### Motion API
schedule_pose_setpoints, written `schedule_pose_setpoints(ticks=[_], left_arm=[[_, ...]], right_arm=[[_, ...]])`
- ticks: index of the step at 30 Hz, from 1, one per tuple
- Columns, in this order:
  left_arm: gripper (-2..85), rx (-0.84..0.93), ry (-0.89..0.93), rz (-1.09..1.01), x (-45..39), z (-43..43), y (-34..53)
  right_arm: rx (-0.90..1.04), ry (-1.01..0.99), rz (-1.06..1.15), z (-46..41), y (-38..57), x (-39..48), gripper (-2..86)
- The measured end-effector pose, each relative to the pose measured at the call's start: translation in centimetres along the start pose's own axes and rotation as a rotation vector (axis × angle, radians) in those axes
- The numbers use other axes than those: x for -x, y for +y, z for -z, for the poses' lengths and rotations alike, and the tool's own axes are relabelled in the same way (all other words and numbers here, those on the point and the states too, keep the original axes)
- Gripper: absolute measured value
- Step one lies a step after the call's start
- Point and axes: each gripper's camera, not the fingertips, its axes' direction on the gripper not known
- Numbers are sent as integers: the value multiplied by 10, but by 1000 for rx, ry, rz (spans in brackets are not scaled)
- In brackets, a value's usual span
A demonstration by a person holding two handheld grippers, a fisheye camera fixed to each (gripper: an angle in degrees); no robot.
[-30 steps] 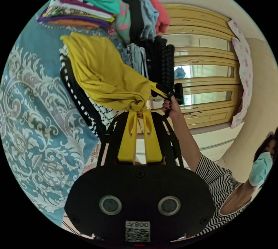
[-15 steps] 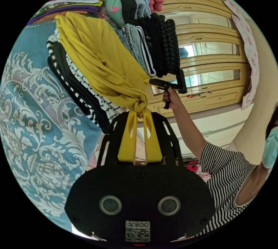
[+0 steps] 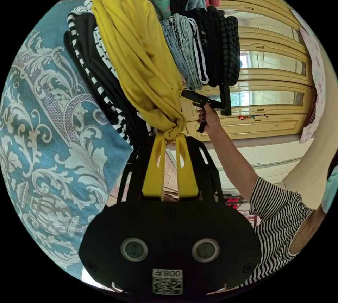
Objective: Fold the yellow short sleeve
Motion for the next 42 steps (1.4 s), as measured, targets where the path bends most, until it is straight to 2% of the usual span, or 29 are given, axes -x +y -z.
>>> schedule_pose_setpoints(ticks=[6,11,13,16,20,25,30,34,38,42], left_arm=[[61,-2,-20,1,1,-2,6],[43,-55,-27,-48,-15,11,13],[39,-66,-49,-77,-23,13,11],[33,-64,-95,-134,-37,11,2],[26,-43,-146,-151,-45,9,-1],[12,-54,-149,-182,-53,26,23],[4,-112,-176,-208,-59,44,25],[2,-96,-276,-274,-68,39,8],[2,81,-473,-265,-52,11,0],[2,55,-476,-289,-51,19,15]], right_arm=[[-87,52,-31,1,27,2,59],[-194,177,-137,11,69,5,16],[-247,112,-137,15,84,12,9],[-314,16,-9,17,101,53,4],[-302,-2,171,-1,105,126,3],[-235,-38,283,-36,112,186,2],[-270,20,279,-50,124,219,1],[-352,47,295,-46,135,252,1],[-243,162,353,-82,126,290,1],[-225,209,349,-108,118,314,1]])
